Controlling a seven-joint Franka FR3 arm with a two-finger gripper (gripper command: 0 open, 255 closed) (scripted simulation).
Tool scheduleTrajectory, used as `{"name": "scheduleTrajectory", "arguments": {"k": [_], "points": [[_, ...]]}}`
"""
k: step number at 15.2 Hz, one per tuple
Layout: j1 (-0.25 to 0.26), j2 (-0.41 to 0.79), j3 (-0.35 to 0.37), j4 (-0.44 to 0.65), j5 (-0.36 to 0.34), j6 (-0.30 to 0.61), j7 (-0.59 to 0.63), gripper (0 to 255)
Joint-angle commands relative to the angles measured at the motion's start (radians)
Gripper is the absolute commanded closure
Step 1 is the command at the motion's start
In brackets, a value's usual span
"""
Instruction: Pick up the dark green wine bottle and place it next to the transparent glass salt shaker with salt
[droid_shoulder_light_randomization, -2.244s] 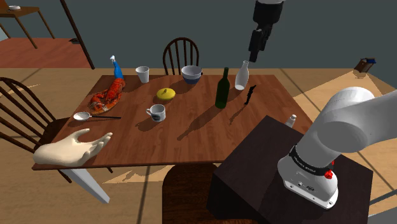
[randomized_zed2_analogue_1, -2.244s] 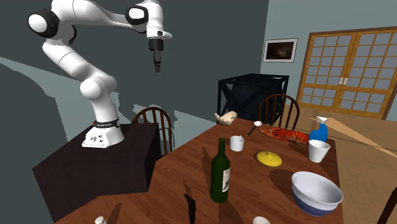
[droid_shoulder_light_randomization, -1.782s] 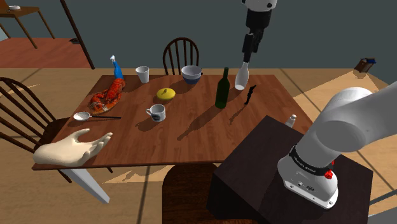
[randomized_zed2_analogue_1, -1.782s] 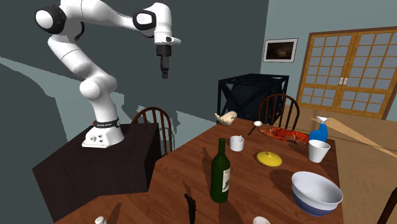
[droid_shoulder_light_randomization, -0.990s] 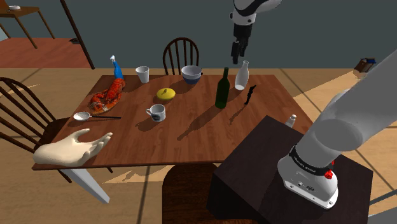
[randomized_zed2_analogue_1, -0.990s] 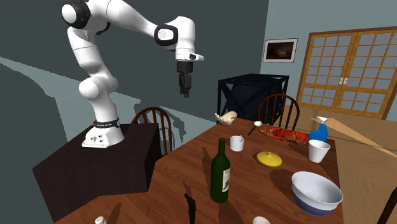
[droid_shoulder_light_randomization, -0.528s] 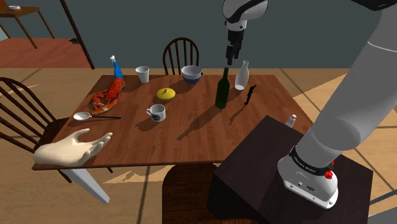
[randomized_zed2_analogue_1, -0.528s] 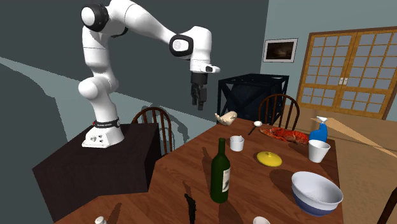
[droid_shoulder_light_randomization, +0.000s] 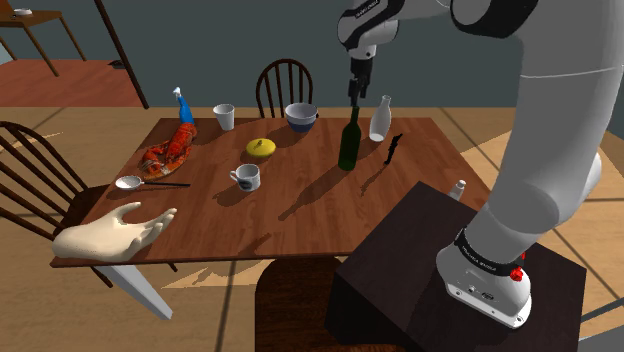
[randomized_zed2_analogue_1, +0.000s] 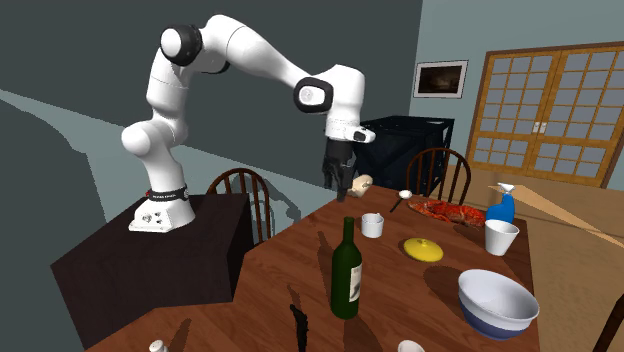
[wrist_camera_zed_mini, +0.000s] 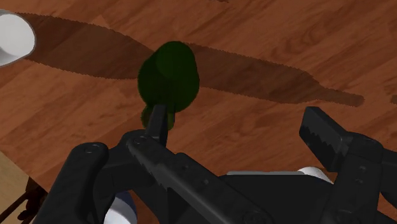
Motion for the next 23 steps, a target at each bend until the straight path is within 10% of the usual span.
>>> {"name": "scheduleTrajectory", "arguments": {"k": [1, 6, 21, 22, 23], "points": [[-0.026, 0.090, 0.004, 0.100, 0.023, -0.020, -0.026, 0], [-0.086, 0.294, 0.020, 0.350, 0.060, -0.084, -0.063, 0], [-0.088, 0.325, 0.026, 0.297, 0.068, -0.001, -0.068, 0], [-0.088, 0.325, 0.026, 0.297, 0.068, -0.001, -0.068, 255], [-0.088, 0.325, 0.026, 0.297, 0.068, -0.001, -0.068, 255]]}}
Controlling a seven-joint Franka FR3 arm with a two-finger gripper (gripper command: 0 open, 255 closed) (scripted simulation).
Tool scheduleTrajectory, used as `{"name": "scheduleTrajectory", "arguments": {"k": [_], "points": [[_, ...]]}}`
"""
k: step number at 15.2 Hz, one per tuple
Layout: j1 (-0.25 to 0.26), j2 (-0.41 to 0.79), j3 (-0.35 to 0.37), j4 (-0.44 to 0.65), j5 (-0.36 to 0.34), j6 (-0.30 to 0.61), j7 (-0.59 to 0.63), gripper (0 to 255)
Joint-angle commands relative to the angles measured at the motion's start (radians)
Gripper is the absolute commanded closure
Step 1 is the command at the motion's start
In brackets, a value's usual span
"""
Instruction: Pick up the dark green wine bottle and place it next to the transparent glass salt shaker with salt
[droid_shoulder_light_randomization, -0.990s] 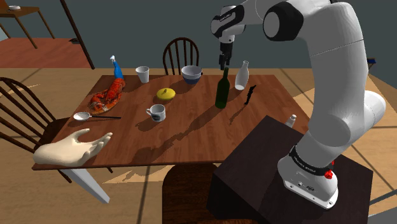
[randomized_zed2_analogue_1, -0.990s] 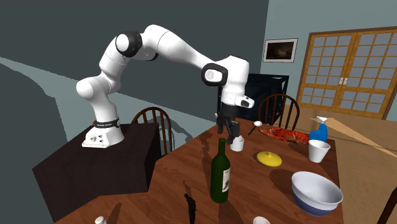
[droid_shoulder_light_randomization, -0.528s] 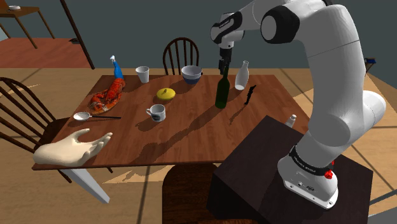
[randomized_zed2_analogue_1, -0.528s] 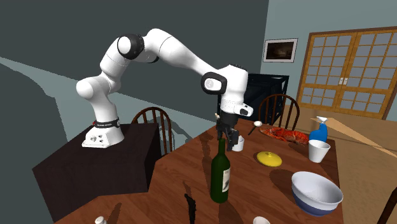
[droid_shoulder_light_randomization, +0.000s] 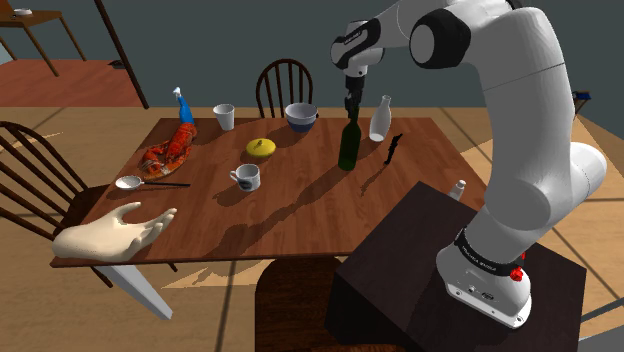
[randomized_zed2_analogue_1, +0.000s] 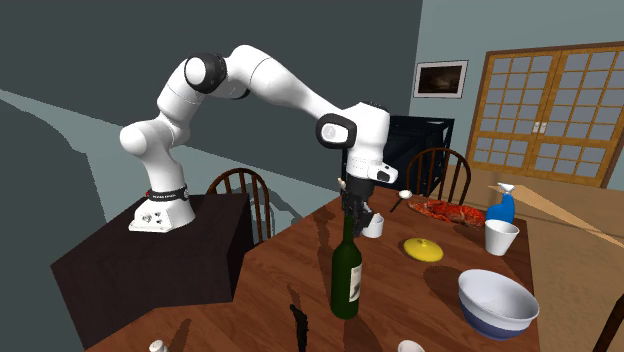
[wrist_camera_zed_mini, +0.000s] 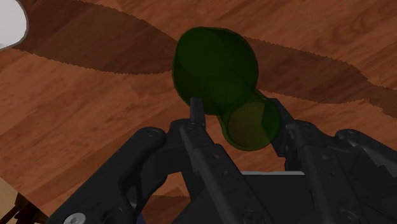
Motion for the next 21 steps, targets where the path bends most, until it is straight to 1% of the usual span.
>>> {"name": "scheduleTrajectory", "arguments": {"k": [1, 8, 21], "points": [[0.000, 0.000, 0.000, 0.000, 0.000, 0.000, 0.000, 255], [0.000, 0.000, 0.000, 0.000, 0.000, 0.000, 0.000, 255], [0.004, -0.074, -0.011, 0.055, -0.016, -0.129, 0.005, 255]]}}
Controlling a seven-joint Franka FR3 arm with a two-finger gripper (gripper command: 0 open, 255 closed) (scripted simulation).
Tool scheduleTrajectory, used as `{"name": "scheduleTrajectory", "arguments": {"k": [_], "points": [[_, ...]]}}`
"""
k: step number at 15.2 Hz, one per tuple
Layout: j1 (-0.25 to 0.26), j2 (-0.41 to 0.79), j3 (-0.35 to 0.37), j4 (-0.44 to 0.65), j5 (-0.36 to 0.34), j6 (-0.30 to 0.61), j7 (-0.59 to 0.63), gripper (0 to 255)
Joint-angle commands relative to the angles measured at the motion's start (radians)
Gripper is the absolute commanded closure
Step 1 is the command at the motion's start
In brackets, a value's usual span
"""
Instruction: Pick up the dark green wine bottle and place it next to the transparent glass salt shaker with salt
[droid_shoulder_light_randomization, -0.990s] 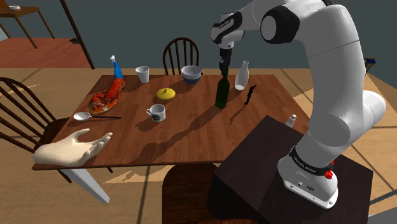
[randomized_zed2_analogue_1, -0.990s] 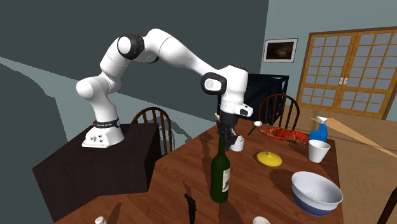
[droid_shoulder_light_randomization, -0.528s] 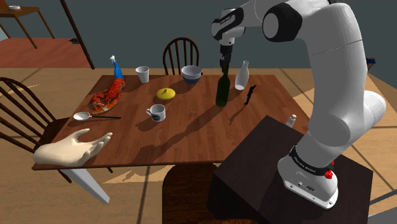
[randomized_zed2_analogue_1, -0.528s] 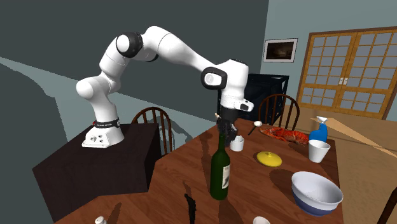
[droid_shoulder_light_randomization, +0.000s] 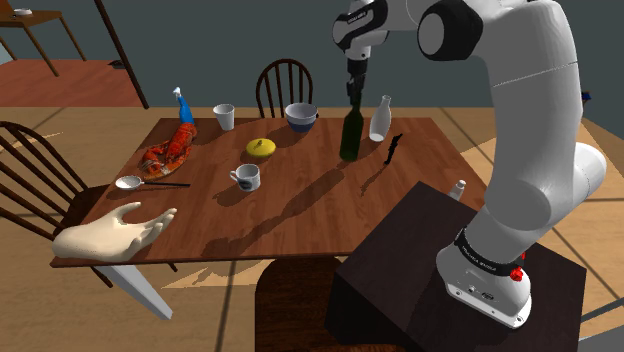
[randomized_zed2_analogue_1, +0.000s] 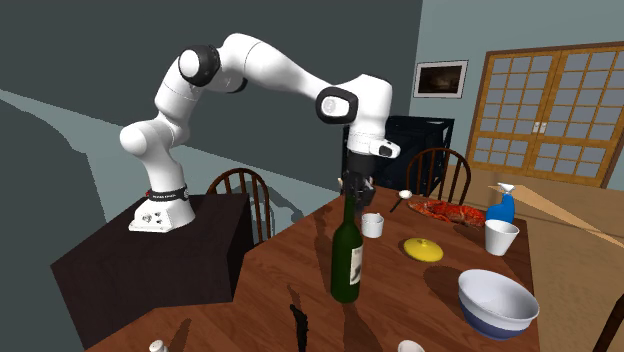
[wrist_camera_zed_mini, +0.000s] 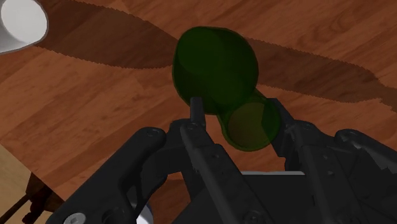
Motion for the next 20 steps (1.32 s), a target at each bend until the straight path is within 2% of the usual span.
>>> {"name": "scheduleTrajectory", "arguments": {"k": [1, 20], "points": [[-0.001, -0.006, -0.001, 0.018, -0.002, -0.024, 0.000, 255], [-0.011, -0.048, -0.009, 0.208, -0.013, -0.254, 0.004, 255]]}}
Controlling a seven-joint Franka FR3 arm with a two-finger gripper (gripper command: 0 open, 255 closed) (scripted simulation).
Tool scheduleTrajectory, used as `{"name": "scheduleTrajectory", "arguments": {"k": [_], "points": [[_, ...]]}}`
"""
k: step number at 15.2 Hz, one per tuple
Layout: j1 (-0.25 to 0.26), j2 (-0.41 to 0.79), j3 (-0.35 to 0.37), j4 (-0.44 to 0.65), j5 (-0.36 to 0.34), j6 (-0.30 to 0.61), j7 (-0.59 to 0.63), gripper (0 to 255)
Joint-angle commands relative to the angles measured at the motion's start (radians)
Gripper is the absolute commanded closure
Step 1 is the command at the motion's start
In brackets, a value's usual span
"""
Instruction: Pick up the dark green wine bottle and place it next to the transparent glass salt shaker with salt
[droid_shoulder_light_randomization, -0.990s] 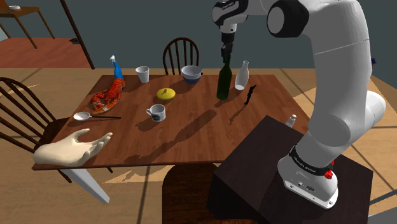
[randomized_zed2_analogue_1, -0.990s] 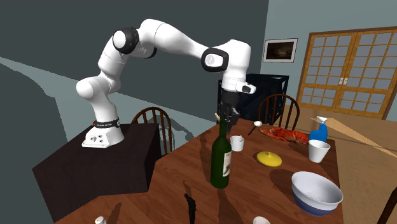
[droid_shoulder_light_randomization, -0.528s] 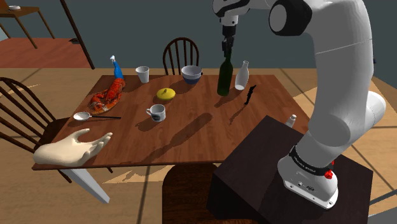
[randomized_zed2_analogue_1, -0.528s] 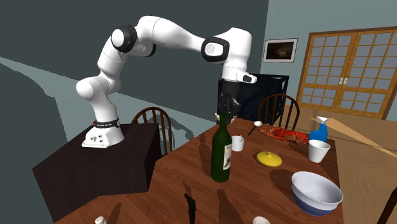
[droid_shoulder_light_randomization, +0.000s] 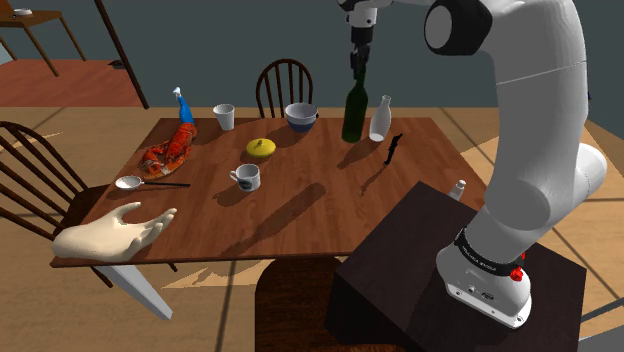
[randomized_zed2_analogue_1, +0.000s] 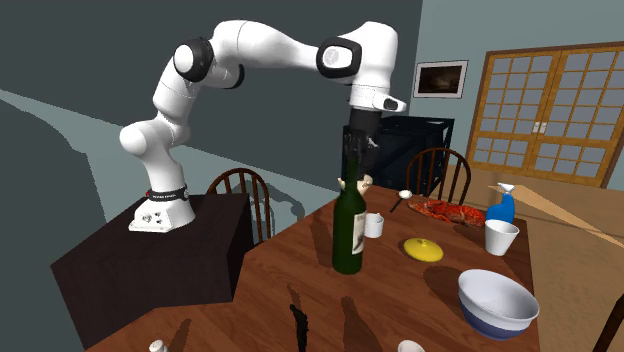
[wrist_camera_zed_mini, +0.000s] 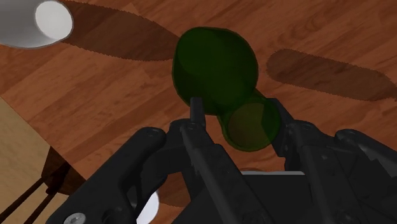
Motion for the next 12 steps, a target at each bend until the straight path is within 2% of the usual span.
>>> {"name": "scheduleTrajectory", "arguments": {"k": [1, 6, 12], "points": [[-0.002, -0.002, -0.001, 0.023, -0.001, -0.025, 0.000, 255], [0.018, -0.225, -0.027, -0.249, -0.043, 0.028, -0.026, 255], [0.024, -0.452, -0.052, -0.472, -0.104, 0.032, -0.048, 255]]}}
